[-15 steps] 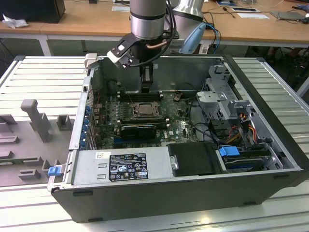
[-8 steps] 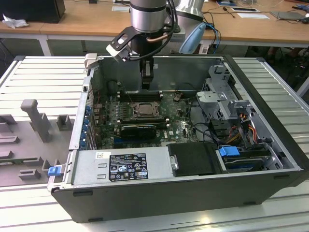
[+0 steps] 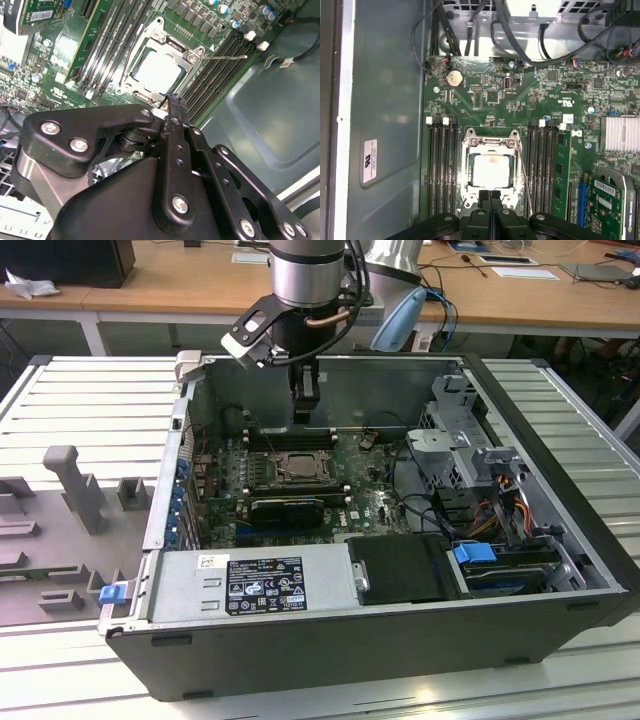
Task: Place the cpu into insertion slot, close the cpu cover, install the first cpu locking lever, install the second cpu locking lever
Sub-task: 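Install the first cpu locking lever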
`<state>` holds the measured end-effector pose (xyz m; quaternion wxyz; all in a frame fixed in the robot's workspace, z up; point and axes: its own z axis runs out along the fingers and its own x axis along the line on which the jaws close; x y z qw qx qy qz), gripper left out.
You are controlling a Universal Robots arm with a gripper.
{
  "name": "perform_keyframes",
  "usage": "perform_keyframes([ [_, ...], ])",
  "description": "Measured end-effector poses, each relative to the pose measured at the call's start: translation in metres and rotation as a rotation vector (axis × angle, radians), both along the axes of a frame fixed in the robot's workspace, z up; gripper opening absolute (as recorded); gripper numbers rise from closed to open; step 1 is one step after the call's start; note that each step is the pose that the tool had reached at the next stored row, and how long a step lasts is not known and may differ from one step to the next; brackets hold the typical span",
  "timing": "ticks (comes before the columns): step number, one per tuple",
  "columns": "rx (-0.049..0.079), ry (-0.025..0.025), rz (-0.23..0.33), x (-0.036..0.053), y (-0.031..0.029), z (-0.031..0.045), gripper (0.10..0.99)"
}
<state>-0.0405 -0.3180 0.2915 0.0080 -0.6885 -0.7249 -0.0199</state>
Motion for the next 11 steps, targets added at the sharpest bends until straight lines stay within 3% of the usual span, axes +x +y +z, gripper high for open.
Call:
perform_keyframes([
  [9,0.000,-0.0001,0.072,0.0000,0.0000,0.0000,0.106],
  [11,0.000,0.0000,0.110,0.0000,0.0000,0.0000,0.106],
])
